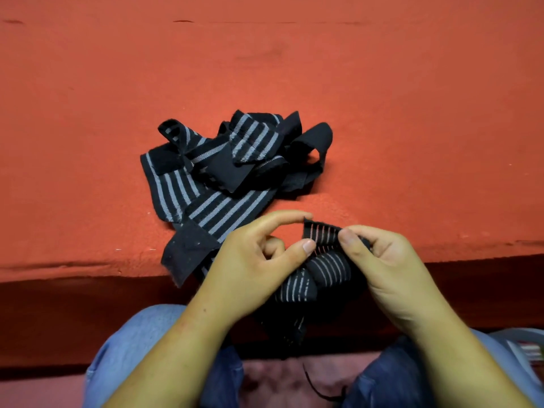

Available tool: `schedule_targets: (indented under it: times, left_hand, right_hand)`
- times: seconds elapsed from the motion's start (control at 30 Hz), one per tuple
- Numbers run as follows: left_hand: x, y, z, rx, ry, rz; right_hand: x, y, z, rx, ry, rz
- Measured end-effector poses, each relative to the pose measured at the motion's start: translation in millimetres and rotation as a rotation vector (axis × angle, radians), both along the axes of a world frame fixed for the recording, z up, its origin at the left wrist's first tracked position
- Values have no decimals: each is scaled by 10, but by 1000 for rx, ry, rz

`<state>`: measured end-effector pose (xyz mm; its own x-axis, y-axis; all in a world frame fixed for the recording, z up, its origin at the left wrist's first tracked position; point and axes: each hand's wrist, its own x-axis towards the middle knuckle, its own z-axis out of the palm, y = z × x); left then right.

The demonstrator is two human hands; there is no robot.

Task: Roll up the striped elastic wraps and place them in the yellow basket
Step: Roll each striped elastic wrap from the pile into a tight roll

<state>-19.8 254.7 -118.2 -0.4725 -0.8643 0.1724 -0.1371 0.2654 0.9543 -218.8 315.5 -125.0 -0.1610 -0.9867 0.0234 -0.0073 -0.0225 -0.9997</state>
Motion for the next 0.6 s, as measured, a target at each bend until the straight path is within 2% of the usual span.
schedule_targets:
  times: [0.1,0.27,0.37,0.47,0.6]
  left_hand:
    - [0,-9,-19,32,18,-16]
    - [-5,-46,-27,153,147,18]
    - [-16,-58,-6,222,235,40]
    - [-8,-67,35,274,312,57]
    - [20,-40,88,433,446,-143]
  right_hand:
    - [12,14,-8,-6,115,60]
    - [16,9,-6,-10,61,69]
    - [-4,4,-27,-32,117,-24]
    - [-92,-18,-77,-70,79,-169]
    - [-112,-40,-123,-137,133,-202]
